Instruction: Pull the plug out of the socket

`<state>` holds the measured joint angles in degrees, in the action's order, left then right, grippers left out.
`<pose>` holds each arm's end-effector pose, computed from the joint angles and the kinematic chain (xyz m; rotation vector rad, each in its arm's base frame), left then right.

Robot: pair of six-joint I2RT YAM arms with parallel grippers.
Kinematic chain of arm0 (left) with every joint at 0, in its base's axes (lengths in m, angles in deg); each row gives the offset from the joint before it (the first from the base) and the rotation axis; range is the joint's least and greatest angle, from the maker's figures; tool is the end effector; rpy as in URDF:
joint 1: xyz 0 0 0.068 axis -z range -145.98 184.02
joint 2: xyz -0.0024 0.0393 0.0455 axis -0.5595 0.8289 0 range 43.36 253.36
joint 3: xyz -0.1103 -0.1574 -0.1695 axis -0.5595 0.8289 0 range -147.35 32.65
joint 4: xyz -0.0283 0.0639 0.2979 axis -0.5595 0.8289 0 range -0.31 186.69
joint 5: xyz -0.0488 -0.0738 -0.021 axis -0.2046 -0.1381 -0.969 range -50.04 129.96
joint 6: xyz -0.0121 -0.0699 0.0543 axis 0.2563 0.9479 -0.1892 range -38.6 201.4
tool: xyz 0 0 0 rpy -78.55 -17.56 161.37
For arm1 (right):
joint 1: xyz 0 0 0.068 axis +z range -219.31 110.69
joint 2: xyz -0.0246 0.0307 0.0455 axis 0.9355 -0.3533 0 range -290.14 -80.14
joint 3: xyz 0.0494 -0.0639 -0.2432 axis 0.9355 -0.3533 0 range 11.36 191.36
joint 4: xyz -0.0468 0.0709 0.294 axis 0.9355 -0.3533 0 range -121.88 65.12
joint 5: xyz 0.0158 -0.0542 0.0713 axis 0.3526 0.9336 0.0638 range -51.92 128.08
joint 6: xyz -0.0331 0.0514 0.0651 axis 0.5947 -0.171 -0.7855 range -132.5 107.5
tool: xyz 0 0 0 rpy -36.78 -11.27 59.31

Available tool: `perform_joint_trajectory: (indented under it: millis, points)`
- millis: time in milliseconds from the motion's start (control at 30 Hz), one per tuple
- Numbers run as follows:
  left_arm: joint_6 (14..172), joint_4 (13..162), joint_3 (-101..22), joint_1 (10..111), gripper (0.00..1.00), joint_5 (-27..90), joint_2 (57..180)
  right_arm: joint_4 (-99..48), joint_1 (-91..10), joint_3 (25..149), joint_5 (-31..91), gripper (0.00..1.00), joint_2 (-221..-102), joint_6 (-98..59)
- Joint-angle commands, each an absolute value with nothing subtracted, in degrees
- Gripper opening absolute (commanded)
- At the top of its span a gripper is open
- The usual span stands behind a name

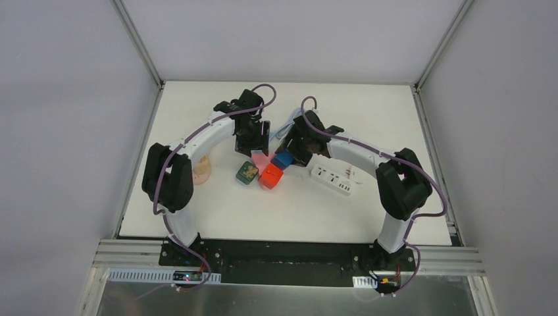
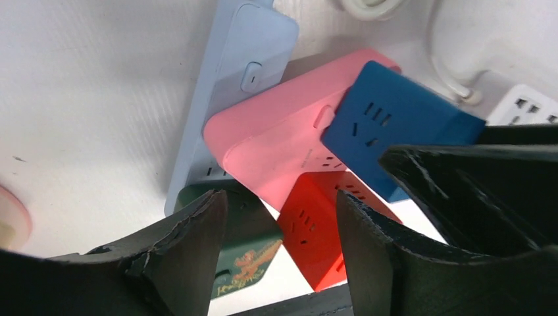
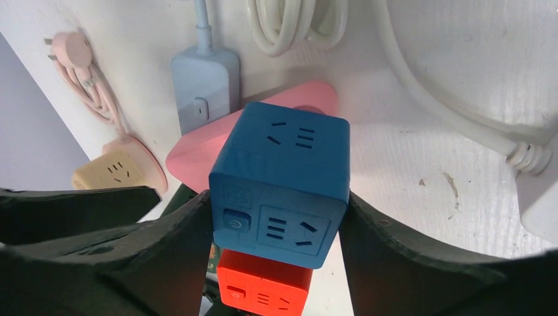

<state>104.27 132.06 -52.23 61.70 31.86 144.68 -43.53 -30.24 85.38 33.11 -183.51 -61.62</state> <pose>0.3887 -0.2165 0.1998 0.1646 2.6619 -0.4887 0.3557 0.2977 0.1488 0.1824 2.5614 0.7658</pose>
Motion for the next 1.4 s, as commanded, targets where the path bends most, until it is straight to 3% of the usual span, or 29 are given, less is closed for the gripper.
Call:
perform_joint_trajectory:
  millis: [0,133,333,400,500,567,700,767,1133,1367]
  points:
    - [102.5,134.0,-52.0,61.5,0.61,32.2,146.9,-40.1,-30.0,87.2,35.5,0.59,-183.0,-61.8]
    - [102.1,134.3,-52.3,61.5,0.54,33.8,148.6,-40.2,-29.9,88.2,35.7,0.46,-183.8,-59.2]
    - [102.0,134.9,-52.8,61.5,0.54,36.3,149.3,-39.4,-29.9,89.4,34.2,0.44,-185.5,-55.8]
    - [102.1,135.8,-53.3,61.5,0.55,38.4,149.7,-40.5,-29.7,89.7,34.2,0.49,-185.9,-56.3]
    - [102.4,136.6,-53.1,61.5,0.56,40.8,150.2,-44.0,-29.0,90.8,36.8,0.67,-186.1,-58.1]
    - [102.7,136.5,-52.4,61.6,0.56,42.4,150.2,-45.0,-28.8,91.0,37.7,0.73,-186.5,-58.7]
    - [102.8,137.3,-51.4,61.5,0.56,44.7,150.5,-45.8,-28.5,91.2,37.7,0.74,-187.5,-58.8]
    - [102.8,137.4,-51.1,61.5,0.56,45.1,150.7,-46.0,-28.4,91.7,37.7,0.69,-187.7,-58.8]
    - [103.3,136.9,-47.9,61.5,0.54,44.1,151.5,-49.2,-27.3,97.4,37.1,0.00,-187.6,-56.2]
    - [103.5,137.0,-47.2,61.5,0.50,44.1,151.7,-48.1,-27.9,99.7,29.0,0.00,-187.5,-58.9]
